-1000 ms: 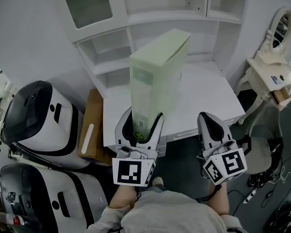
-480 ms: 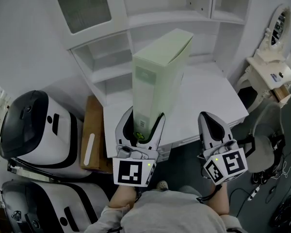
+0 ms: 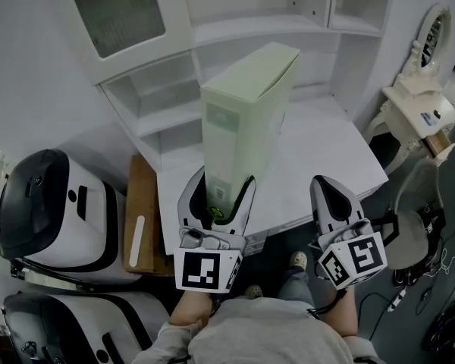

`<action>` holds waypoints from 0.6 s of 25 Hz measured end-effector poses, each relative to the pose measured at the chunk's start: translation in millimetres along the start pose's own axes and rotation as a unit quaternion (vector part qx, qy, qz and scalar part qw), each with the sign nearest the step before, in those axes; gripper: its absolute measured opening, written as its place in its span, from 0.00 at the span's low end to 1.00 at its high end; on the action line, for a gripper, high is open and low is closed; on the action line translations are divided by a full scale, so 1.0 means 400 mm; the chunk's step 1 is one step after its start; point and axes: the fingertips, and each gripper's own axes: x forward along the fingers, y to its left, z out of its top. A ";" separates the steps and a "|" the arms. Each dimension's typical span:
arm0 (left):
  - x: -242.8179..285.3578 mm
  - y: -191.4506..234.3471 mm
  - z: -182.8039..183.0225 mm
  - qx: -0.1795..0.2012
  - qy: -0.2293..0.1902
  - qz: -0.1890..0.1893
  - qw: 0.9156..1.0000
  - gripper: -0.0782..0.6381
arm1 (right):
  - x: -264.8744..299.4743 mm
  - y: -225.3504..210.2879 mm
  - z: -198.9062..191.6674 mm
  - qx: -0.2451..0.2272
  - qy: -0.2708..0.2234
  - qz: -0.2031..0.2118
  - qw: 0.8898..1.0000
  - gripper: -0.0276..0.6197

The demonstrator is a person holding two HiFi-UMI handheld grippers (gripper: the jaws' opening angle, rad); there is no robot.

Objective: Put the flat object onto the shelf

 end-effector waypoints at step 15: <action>0.149 -0.014 0.014 0.021 -0.008 0.040 0.999 0.51 | 0.145 -0.118 0.041 -0.008 -0.011 0.065 0.998 0.05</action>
